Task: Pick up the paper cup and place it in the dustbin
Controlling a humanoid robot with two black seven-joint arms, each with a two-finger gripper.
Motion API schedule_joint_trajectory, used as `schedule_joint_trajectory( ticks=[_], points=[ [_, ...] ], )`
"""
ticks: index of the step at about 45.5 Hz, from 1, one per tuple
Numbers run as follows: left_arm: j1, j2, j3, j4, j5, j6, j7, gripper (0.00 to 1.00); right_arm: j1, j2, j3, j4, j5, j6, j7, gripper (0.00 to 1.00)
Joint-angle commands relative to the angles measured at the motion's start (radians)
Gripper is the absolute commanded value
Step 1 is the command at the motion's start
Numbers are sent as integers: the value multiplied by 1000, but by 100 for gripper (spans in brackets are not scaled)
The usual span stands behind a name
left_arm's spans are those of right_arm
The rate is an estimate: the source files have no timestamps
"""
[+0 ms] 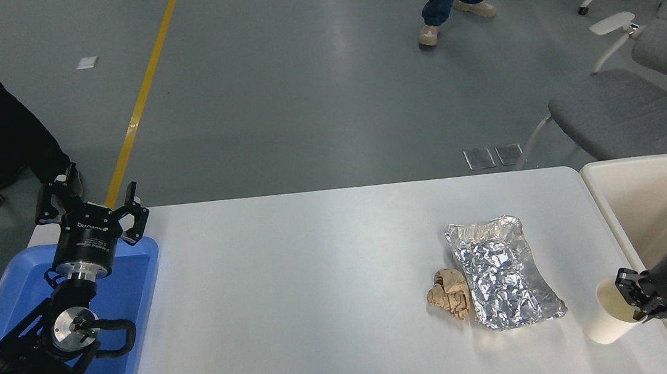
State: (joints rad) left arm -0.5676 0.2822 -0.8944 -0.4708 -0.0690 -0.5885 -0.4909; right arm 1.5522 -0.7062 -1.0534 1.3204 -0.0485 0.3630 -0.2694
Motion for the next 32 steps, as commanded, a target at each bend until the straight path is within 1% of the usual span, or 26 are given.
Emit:
schedule_joint_trajectory(
  ticks=[1,9,20,27,32],
  points=[
    [0,0,0,0,0,-1,0,99,149,-10,-57,11,13,206,1,0],
    [0,0,0,0,0,-1,0,99,347,-10,-115,37,47,422,1,0],
    [0,0,0,0,0,-1,0,99,635,1,-177,134,52,422,1,0],
    [0,0,0,0,0,-1,0,99,741,8,-198,134,117,422,-1,0],
    [0,0,0,0,0,-1,0,99,799,14,-209,134,130,422,1,0]
  ],
)
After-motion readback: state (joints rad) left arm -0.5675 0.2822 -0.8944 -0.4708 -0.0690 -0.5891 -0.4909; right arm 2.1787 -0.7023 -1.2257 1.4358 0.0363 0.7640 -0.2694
